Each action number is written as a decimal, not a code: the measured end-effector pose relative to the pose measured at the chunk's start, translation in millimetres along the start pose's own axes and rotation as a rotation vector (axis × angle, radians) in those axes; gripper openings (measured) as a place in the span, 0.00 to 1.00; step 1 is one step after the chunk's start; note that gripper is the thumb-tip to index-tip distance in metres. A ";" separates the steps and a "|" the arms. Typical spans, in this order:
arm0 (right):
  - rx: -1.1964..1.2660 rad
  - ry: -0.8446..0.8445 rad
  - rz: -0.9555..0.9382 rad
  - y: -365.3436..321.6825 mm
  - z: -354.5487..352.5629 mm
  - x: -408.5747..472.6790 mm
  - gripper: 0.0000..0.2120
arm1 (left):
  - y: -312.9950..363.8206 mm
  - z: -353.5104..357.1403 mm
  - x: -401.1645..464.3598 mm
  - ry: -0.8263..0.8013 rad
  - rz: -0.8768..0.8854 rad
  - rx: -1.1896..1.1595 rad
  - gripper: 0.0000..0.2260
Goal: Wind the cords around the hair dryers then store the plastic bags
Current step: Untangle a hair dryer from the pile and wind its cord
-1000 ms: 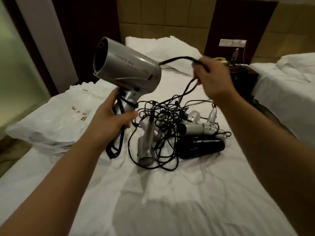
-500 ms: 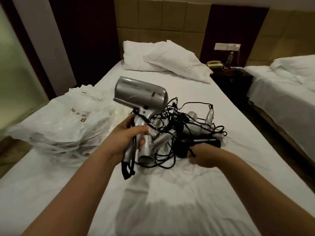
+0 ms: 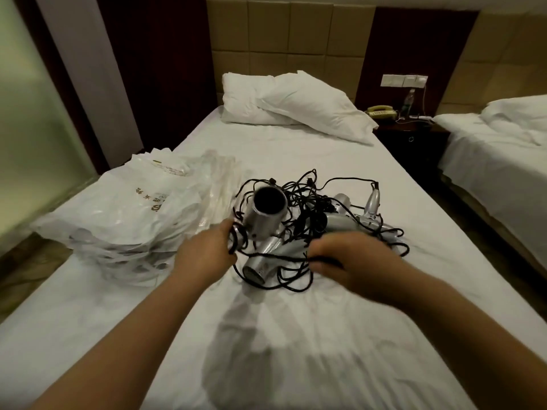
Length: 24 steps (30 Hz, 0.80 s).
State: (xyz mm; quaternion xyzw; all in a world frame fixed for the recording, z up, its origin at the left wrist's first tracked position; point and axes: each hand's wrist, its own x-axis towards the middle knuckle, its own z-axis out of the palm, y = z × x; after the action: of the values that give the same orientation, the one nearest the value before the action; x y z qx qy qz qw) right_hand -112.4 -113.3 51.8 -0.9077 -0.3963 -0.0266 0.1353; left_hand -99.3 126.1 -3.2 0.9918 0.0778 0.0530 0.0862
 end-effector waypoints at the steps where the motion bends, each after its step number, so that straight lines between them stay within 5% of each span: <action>1: -0.002 0.069 -0.028 -2.2 -11.6 5.9 0.04 | 2.4 2.2 -4.2 -0.011 0.048 0.082 0.24; 6: 0.070 0.240 -0.037 -8.7 -33.0 42.0 0.10 | 25.2 -2.9 -16.9 0.023 0.369 0.283 0.20; 11: 0.319 0.238 0.154 24.3 -43.7 63.6 0.06 | 28.8 -20.6 -27.6 -0.022 0.613 0.278 0.30; 15: 0.567 0.154 0.241 44.7 -28.1 63.0 0.08 | 19.6 -43.2 -37.7 -0.155 0.611 -0.073 0.42; 18: 0.691 0.152 0.268 40.5 -20.3 55.0 0.07 | 18.6 -58.3 -43.0 -0.168 0.592 -0.475 0.30; 24: 0.644 -0.004 0.317 12.6 42.8 41.9 0.15 | 29.8 -62.8 -31.1 -0.061 0.398 -0.886 0.25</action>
State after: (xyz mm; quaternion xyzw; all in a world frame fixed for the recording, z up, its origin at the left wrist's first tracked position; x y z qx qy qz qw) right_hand -77.1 -80.2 14.3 -0.8688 -0.2390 0.1228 0.4159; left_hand -132.9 102.2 60.8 0.8565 -0.1462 0.0673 0.4905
